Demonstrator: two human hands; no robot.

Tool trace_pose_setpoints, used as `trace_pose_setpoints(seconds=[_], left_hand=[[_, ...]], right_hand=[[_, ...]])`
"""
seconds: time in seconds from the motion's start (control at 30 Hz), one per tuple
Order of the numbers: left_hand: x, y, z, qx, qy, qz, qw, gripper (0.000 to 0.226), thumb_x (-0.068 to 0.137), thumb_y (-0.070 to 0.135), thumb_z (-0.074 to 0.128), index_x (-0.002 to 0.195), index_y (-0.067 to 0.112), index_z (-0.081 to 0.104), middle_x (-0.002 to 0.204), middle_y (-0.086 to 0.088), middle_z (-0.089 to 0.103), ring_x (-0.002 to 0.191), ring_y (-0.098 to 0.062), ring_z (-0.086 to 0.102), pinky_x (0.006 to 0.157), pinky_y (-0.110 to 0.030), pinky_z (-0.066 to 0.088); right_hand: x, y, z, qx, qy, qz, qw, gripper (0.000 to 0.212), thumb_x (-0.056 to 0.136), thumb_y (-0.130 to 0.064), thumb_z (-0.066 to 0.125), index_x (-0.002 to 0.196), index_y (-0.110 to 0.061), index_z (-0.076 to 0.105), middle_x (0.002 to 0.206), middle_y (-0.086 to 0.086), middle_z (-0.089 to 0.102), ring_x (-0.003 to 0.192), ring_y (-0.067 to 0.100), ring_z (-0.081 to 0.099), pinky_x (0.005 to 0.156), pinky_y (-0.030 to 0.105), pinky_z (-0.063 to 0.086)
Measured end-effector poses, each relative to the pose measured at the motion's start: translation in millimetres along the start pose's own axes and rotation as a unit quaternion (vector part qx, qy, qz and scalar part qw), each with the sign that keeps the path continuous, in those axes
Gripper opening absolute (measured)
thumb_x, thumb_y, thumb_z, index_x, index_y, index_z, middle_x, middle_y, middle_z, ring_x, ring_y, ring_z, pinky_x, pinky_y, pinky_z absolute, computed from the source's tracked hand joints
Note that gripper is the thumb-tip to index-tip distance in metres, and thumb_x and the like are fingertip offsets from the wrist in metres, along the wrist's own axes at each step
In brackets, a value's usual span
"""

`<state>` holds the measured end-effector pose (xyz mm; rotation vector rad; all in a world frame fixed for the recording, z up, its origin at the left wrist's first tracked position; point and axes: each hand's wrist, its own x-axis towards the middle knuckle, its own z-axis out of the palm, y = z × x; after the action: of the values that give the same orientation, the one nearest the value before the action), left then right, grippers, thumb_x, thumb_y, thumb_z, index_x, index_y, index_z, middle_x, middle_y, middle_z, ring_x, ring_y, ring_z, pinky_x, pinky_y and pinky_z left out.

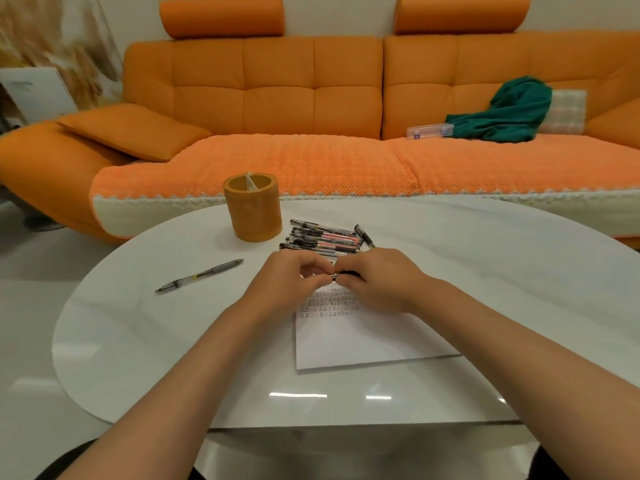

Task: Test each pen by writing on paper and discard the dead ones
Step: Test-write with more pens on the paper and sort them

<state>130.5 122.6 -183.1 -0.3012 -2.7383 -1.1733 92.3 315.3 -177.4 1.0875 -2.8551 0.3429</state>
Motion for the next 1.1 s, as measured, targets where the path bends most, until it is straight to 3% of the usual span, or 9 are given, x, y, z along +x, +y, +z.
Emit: trace_pose_setpoints(seconds=[0.1,0.47,0.57,0.67,0.77,0.83,0.93,1.03,1.1], left_hand=[[1,3,3,-0.012,0.003,0.002,1.0,0.015,0.085,0.019,0.078,0.093,0.031,0.077,0.084,0.018,0.073,0.081,0.005,0.066,0.072,-0.011,0.051],[5,7,2,-0.044,0.035,0.001,0.998,0.014,0.084,0.018,0.08,0.096,0.024,0.077,0.084,0.014,0.073,0.081,0.004,0.066,0.063,-0.006,0.045],[4,6,1,-0.017,0.025,0.006,1.0,0.016,0.088,0.02,0.075,0.102,0.027,0.072,0.089,0.014,0.071,0.086,-0.003,0.065,0.07,-0.012,0.048],[1,1,1,0.056,-0.001,0.0,0.998,0.017,0.095,0.021,0.065,0.107,0.033,0.066,0.094,0.016,0.065,0.088,-0.006,0.06,0.075,-0.022,0.052],[0,-4,1,0.111,-0.041,-0.018,0.993,0.015,0.094,0.022,0.061,0.103,0.033,0.066,0.097,0.017,0.061,0.087,-0.005,0.058,0.076,-0.025,0.053],[1,-5,3,0.137,-0.062,-0.024,0.988,0.012,0.091,0.027,0.063,0.101,0.034,0.063,0.099,0.016,0.06,0.089,-0.005,0.056,0.076,-0.025,0.052],[3,-5,6,0.145,-0.078,-0.029,0.986,0.025,0.084,0.048,0.071,0.099,0.035,0.057,0.1,0.016,0.057,0.093,-0.004,0.051,0.075,-0.026,0.048],[4,-6,8,0.155,-0.089,-0.04,0.983,0.039,0.077,0.057,0.075,0.099,0.034,0.054,0.101,0.015,0.056,0.097,-0.006,0.047,0.074,-0.027,0.045],[6,-7,10,0.15,-0.089,-0.046,0.984,0.04,0.075,0.057,0.076,0.099,0.033,0.054,0.101,0.013,0.056,0.098,-0.007,0.047,0.073,-0.026,0.044]], right_hand=[[-2,3,-1,-0.021,0.017,0.001,1.0,0.018,0.102,-0.038,0.043,0.088,-0.033,0.054,0.064,-0.008,0.052,0.064,0.015,0.051,0.057,0.033,0.04],[-7,5,-11,-0.019,0.033,0.025,0.999,0.03,0.102,-0.05,0.039,0.096,-0.032,0.062,0.063,-0.009,0.052,0.065,0.013,0.051,0.051,0.03,0.028],[-8,6,-12,0.009,0.009,0.056,0.998,0.03,0.103,-0.048,0.037,0.12,-0.034,0.058,0.078,-0.017,0.055,0.076,0.011,0.052,0.06,0.031,0.034],[-11,13,-13,0.115,-0.008,0.09,0.989,0.035,0.104,-0.023,0.036,0.135,-0.039,0.037,0.086,-0.004,0.058,0.074,0.021,0.053,0.065,0.038,0.04],[-13,15,-15,0.283,0.034,0.127,0.95,0.032,0.102,-0.007,0.038,0.114,-0.032,0.053,0.088,0.003,0.06,0.069,0.021,0.057,0.061,0.037,0.048],[-15,12,-17,0.432,0.039,0.149,0.889,0.032,0.101,-0.002,0.039,0.104,-0.017,0.067,0.089,0.009,0.063,0.067,0.023,0.064,0.052,0.035,0.051],[-20,8,-18,0.561,0.012,0.157,0.813,0.045,0.094,0.011,0.032,0.113,-0.007,0.069,0.093,0.014,0.07,0.08,0.032,0.072,0.063,0.042,0.058],[-25,7,-9,0.545,0.004,0.152,0.825,0.034,0.091,0.014,0.051,0.113,-0.01,0.06,0.1,0.011,0.075,0.091,0.034,0.073,0.069,0.045,0.055],[-28,5,-1,0.538,0.002,0.144,0.831,0.016,0.096,-0.006,0.062,0.106,-0.012,0.052,0.099,0.01,0.076,0.087,0.036,0.072,0.058,0.037,0.05]])
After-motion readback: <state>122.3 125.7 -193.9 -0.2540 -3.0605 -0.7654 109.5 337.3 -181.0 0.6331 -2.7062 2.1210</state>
